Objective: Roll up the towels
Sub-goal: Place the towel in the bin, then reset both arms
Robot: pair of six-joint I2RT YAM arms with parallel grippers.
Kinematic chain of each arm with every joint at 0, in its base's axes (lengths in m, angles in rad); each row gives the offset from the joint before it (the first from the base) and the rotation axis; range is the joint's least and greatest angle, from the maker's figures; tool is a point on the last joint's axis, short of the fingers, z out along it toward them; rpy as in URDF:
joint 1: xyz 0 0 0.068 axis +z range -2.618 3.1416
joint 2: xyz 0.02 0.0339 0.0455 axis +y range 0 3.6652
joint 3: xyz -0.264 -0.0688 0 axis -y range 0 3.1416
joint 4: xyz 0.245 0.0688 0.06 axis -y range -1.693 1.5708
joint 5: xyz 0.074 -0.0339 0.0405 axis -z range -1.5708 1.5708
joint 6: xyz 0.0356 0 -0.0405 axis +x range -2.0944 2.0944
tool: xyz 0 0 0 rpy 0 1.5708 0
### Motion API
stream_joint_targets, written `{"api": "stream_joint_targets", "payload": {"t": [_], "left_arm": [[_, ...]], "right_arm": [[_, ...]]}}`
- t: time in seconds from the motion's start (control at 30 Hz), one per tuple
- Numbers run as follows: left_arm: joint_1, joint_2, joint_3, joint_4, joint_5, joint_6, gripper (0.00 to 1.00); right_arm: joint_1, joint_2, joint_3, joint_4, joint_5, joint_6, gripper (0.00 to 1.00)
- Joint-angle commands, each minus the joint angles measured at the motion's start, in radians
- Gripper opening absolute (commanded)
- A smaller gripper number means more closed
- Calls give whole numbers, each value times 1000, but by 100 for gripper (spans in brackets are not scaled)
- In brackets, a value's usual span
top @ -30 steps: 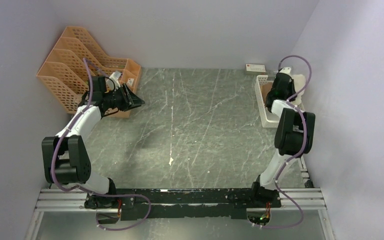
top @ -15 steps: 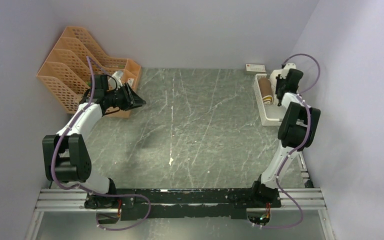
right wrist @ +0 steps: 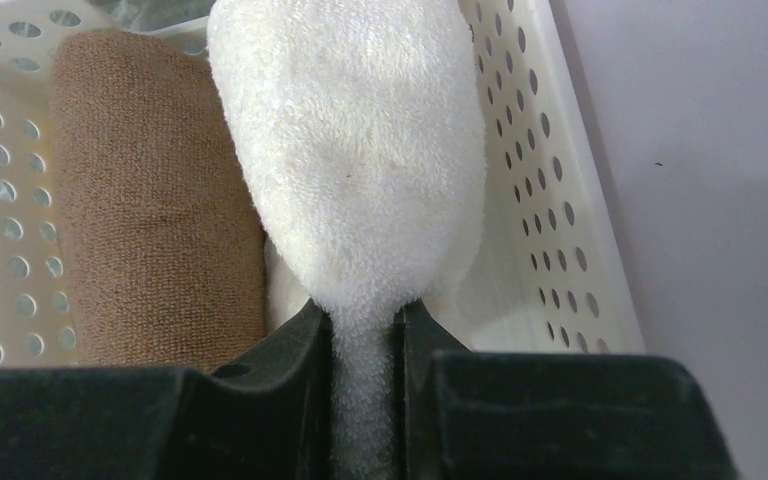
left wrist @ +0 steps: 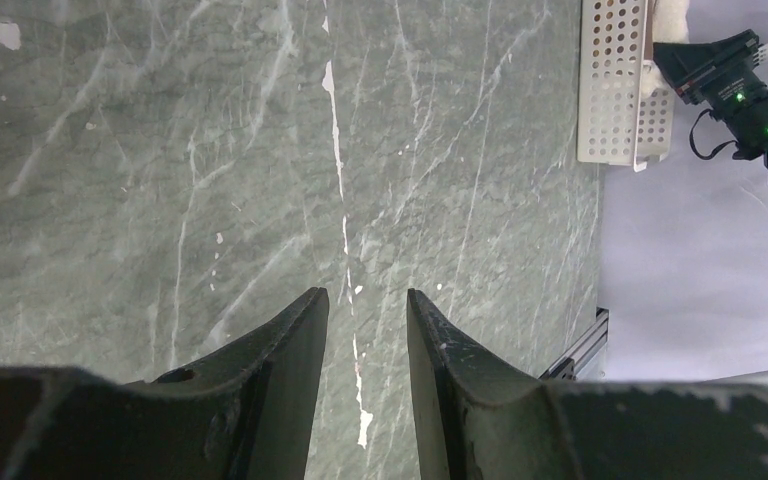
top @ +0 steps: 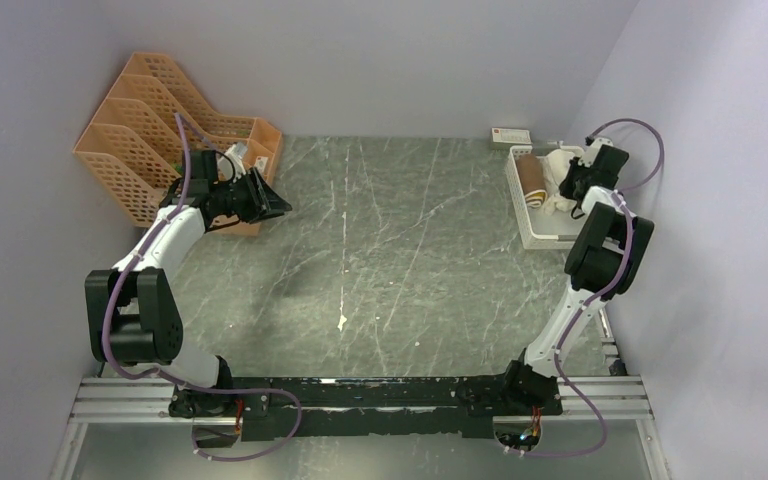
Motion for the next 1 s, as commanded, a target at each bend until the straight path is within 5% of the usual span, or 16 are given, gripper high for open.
{"api": "stream_joint_targets", "payload": {"t": [0.0, 0.07, 0.13, 0.4, 0.73, 0.97], "left_arm": [[-9, 5, 35, -16, -7, 14, 46], [-9, 7, 36, -16, -5, 13, 46], [-10, 10, 36, -16, -3, 11, 46], [-11, 10, 48, -26, -15, 16, 47], [-11, -4, 114, -53, -71, 51, 48], [-10, -60, 188, -53, -119, 133, 57]], "right_arm": [[-4, 8, 65, -20, 17, 2, 0], [-5, 52, 117, -72, 1, -2, 0], [-5, 95, 169, -129, -5, -1, 11], [-4, -36, -22, 42, 30, 45, 76], [30, -310, -191, 162, 90, 65, 81], [100, -527, -292, 170, 128, 99, 94]]}}
